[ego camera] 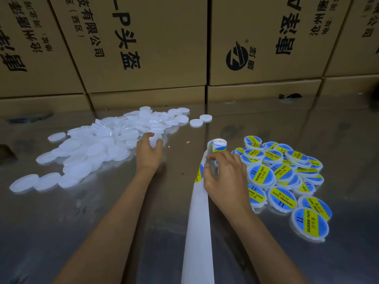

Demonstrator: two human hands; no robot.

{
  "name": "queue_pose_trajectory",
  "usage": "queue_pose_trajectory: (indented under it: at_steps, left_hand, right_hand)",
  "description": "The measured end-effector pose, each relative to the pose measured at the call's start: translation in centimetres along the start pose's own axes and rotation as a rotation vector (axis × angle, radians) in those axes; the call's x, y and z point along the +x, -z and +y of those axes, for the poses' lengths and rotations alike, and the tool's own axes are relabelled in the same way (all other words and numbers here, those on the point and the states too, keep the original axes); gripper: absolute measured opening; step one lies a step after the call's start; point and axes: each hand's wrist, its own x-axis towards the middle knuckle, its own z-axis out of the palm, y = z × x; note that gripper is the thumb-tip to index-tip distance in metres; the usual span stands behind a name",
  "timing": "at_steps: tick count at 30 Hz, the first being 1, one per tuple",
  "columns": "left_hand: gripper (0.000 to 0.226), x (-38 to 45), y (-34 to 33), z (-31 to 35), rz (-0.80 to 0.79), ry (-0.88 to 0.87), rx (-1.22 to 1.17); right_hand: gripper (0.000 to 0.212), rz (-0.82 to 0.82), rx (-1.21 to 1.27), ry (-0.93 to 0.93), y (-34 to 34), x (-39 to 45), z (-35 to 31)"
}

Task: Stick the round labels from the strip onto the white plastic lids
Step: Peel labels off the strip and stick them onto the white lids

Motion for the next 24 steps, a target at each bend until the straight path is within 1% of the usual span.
queue_pose_trajectory:
  at_steps: [2, 4, 6, 7, 10, 12, 14, 17, 20, 22, 24]
  left_hand:
    - [0.03, -0.3, 0.6, 0.1, 0.0, 0.08, -0.171]
    - [0.033, -0.4, 1.4, 0.1, -0.011, 0.212, -0.34]
    - [0.035, -0.6, 2.2, -0.1, -0.04, 0.327, -0.518]
    - [0.034, -0.9, 2.5, -0.2, -0.066, 0.352, -0.589]
    - [0.03, -2.5, 3.1, -0.1, -0.15, 0.31, -0.667]
    - [0.029, -3.8, 3.6, 0.3, -0.189, 0.288, -0.735]
    - [0.03, -5.1, 4.2, 0.9, -0.227, 0.295, -0.82]
    - [0.026, -7.1, 5.0, 1.8, -0.282, 0.305, -0.852]
    - [0.026, -9.3, 4.7, 3.1, -0.31, 0.3, -0.801]
    - [0.025, -10.6, 4.0, 4.0, -0.33, 0.275, -0.749]
    - [0.025, -11.5, 3.1, 4.9, -0.353, 0.249, -0.75]
  right_hand:
    - [0.021, -0.022, 0.013, -0.012, -0.1, 0.0, 0.2]
    - [0.023, -0.056, 0.036, -0.025, -0.2, -0.1, 0.4]
    - [0.03, -0.117, 0.078, -0.055, -0.3, -0.2, 0.4]
    - [0.036, -0.154, 0.116, -0.076, -0.4, -0.2, 0.4]
    - [0.048, -0.257, 0.323, -0.146, -0.6, -0.1, 0.2]
    - [0.048, -0.276, 0.435, -0.198, -0.5, 0.2, 0.3]
    - [0.043, -0.263, 0.49, -0.253, -0.4, 0.5, 0.5]
    - [0.038, -0.264, 0.587, -0.321, 0.0, 0.6, 0.6]
    - [0.035, -0.263, 0.667, -0.387, 0.6, 0.7, 0.4]
    - [0.031, -0.262, 0.673, -0.407, 1.0, 0.6, 0.3]
    - [0.025, -0.26, 0.657, -0.401, 1.3, 0.4, 0.1]
